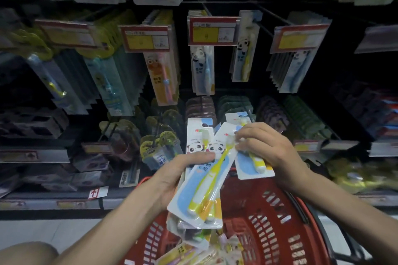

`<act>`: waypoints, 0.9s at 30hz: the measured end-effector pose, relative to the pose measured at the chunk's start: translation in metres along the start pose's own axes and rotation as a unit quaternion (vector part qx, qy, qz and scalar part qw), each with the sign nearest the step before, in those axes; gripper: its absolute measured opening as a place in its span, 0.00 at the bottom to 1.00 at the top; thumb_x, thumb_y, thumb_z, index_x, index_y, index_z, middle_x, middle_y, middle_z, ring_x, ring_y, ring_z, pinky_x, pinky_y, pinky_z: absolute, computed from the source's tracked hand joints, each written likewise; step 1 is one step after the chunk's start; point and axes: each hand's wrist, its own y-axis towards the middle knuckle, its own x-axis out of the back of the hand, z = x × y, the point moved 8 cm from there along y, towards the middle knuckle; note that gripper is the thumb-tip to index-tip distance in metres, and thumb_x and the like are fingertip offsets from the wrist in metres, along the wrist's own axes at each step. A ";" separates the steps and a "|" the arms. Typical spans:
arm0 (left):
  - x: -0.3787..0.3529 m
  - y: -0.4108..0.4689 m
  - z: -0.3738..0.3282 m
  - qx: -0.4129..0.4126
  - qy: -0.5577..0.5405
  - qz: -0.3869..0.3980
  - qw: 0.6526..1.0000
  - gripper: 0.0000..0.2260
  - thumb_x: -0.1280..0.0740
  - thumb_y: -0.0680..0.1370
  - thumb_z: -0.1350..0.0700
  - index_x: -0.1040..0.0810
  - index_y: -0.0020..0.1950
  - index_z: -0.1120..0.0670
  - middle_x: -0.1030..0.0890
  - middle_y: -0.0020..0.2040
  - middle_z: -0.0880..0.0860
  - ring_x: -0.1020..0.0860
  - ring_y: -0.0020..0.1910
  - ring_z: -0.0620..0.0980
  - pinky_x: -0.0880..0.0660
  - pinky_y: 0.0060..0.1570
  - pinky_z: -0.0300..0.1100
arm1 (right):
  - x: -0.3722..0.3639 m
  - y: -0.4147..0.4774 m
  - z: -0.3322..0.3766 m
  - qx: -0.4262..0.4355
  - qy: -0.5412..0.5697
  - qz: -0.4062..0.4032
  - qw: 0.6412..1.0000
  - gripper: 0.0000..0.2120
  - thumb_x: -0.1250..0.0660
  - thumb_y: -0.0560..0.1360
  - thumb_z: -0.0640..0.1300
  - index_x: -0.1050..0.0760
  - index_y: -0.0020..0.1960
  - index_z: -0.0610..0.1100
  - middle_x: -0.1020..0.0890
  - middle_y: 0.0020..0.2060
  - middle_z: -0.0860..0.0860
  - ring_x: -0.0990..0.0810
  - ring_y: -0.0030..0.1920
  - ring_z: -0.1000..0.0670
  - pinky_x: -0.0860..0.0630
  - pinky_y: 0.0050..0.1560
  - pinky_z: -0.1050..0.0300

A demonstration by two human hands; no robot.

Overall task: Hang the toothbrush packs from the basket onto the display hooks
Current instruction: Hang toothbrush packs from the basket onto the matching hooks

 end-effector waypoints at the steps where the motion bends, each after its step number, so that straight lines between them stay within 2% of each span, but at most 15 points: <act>1: 0.001 0.000 -0.002 0.008 0.020 -0.015 1.000 0.09 0.22 0.68 0.59 0.15 0.44 0.62 0.15 0.34 0.59 0.17 0.27 0.54 0.19 0.30 0.43 | 0.002 0.001 0.002 0.000 -0.007 -0.005 1.000 0.12 0.38 0.85 0.39 0.19 0.49 0.34 0.17 0.54 0.41 0.20 0.56 0.39 0.25 0.59 0.51; 2: 0.004 0.000 -0.006 0.003 0.045 -0.043 0.998 0.04 0.25 0.73 0.60 0.16 0.41 0.61 0.16 0.31 0.57 0.18 0.25 0.51 0.20 0.29 0.40 | 0.005 0.001 0.003 0.004 -0.019 -0.010 1.000 0.13 0.39 0.85 0.39 0.19 0.50 0.34 0.17 0.54 0.41 0.19 0.56 0.40 0.25 0.60 0.53; 4: 0.015 0.004 -0.023 -0.052 0.105 -0.098 0.988 0.08 0.28 0.77 0.57 0.19 0.40 0.58 0.17 0.27 0.51 0.19 0.25 0.44 0.21 0.33 0.38 | 0.010 0.000 0.003 0.002 -0.048 -0.025 0.999 0.12 0.39 0.85 0.37 0.19 0.51 0.34 0.17 0.56 0.39 0.18 0.57 0.40 0.22 0.58 0.51; 7: 0.016 0.003 -0.043 -0.124 0.076 -0.100 0.984 0.08 0.25 0.65 0.55 0.14 0.40 0.58 0.14 0.34 0.55 0.16 0.30 0.49 0.18 0.39 0.44 | 0.026 -0.003 -0.007 -0.037 -0.103 -0.092 0.990 0.04 0.31 0.79 0.32 0.17 0.51 0.34 0.18 0.56 0.36 0.18 0.56 0.38 0.20 0.52 0.46; 11: 0.007 -0.002 -0.053 -0.132 -0.004 -0.071 0.989 0.10 0.27 0.65 0.63 0.16 0.45 0.64 0.16 0.33 0.61 0.18 0.25 0.56 0.18 0.27 0.44 | 0.054 -0.003 -0.011 -0.052 -0.194 -0.185 0.962 0.12 0.35 0.83 0.36 0.12 0.52 0.41 0.23 0.38 0.41 0.28 0.37 0.44 0.30 0.33 0.50; 13: 0.003 -0.005 -0.062 -0.149 -0.002 -0.084 0.985 0.12 0.26 0.64 0.67 0.19 0.47 0.64 0.16 0.32 0.60 0.18 0.24 0.55 0.20 0.25 0.43 | 0.054 -0.004 -0.015 -0.076 -0.210 -0.164 0.961 0.15 0.39 0.84 0.37 0.13 0.57 0.43 0.26 0.34 0.46 0.28 0.29 0.44 0.33 0.26 0.55; 14: 0.005 -0.006 -0.064 -0.158 -0.005 -0.093 0.983 0.13 0.26 0.63 0.67 0.19 0.47 0.64 0.16 0.32 0.60 0.18 0.24 0.55 0.20 0.25 0.43 | 0.051 -0.006 -0.018 -0.097 -0.211 -0.148 0.961 0.14 0.36 0.81 0.36 0.14 0.60 0.45 0.24 0.34 0.49 0.26 0.28 0.45 0.32 0.24 0.55; 16: 0.008 -0.007 -0.067 -0.172 -0.007 -0.108 0.979 0.13 0.26 0.66 0.64 0.19 0.50 0.64 0.15 0.33 0.60 0.17 0.26 0.55 0.19 0.26 0.44 | 0.047 -0.009 -0.027 -0.175 -0.154 -0.130 0.964 0.12 0.31 0.80 0.43 0.16 0.62 0.49 0.16 0.40 0.52 0.18 0.33 0.48 0.24 0.27 0.51; 18: 0.013 -0.005 -0.070 -0.181 -0.013 -0.115 0.977 0.15 0.24 0.66 0.64 0.19 0.51 0.64 0.15 0.35 0.61 0.16 0.27 0.56 0.18 0.28 0.45 | 0.047 -0.014 -0.038 -0.294 0.016 -0.148 0.944 0.10 0.33 0.83 0.52 0.17 0.61 0.54 0.14 0.46 0.58 0.16 0.37 0.54 0.20 0.34 0.49; 20: 0.016 -0.004 -0.072 -0.186 -0.021 -0.121 0.975 0.17 0.24 0.66 0.62 0.18 0.54 0.64 0.14 0.37 0.61 0.16 0.29 0.57 0.17 0.30 0.47 | 0.035 -0.020 -0.042 -0.380 0.228 -0.159 0.882 0.10 0.33 0.82 0.53 0.17 0.60 0.56 0.13 0.51 0.57 0.13 0.44 0.53 0.18 0.41 0.47; 21: 0.016 -0.005 -0.071 -0.184 -0.024 -0.120 0.975 0.19 0.24 0.65 0.61 0.18 0.55 0.64 0.14 0.38 0.62 0.15 0.30 0.57 0.17 0.31 0.47 | 0.029 -0.023 -0.043 -0.415 0.298 -0.160 0.845 0.10 0.33 0.81 0.52 0.17 0.60 0.56 0.13 0.50 0.53 0.12 0.45 0.48 0.17 0.42 0.46; 23: 0.013 -0.004 -0.071 -0.175 -0.027 -0.110 0.978 0.20 0.23 0.66 0.61 0.18 0.56 0.63 0.15 0.40 0.62 0.16 0.31 0.58 0.16 0.33 0.48 | 0.019 -0.027 -0.043 -0.458 0.385 -0.171 0.783 0.08 0.33 0.82 0.48 0.17 0.58 0.51 0.14 0.44 0.41 0.13 0.39 0.40 0.19 0.37 0.47; 24: 0.010 -0.004 -0.071 -0.168 -0.027 -0.106 0.980 0.18 0.23 0.67 0.61 0.19 0.56 0.62 0.15 0.40 0.62 0.16 0.31 0.58 0.17 0.33 0.47 | 0.018 -0.027 -0.043 -0.463 0.403 -0.178 0.769 0.08 0.34 0.82 0.45 0.17 0.58 0.49 0.16 0.41 0.38 0.15 0.37 0.38 0.20 0.35 0.47; 26: 0.007 -0.004 -0.073 -0.169 -0.025 -0.108 0.979 0.16 0.23 0.68 0.61 0.19 0.53 0.63 0.15 0.37 0.61 0.17 0.28 0.57 0.18 0.30 0.46 | 0.019 -0.022 -0.040 -0.431 0.416 -0.165 0.783 0.13 0.36 0.84 0.36 0.17 0.61 0.48 0.16 0.43 0.42 0.15 0.41 0.37 0.20 0.39 0.47; 27: 0.006 -0.004 -0.075 -0.171 -0.024 -0.112 0.979 0.15 0.24 0.68 0.61 0.19 0.52 0.63 0.15 0.35 0.61 0.17 0.27 0.56 0.18 0.28 0.45 | 0.020 -0.019 -0.038 -0.407 0.396 -0.139 0.811 0.19 0.39 0.84 0.30 0.18 0.64 0.49 0.14 0.49 0.48 0.14 0.49 0.40 0.19 0.46 0.47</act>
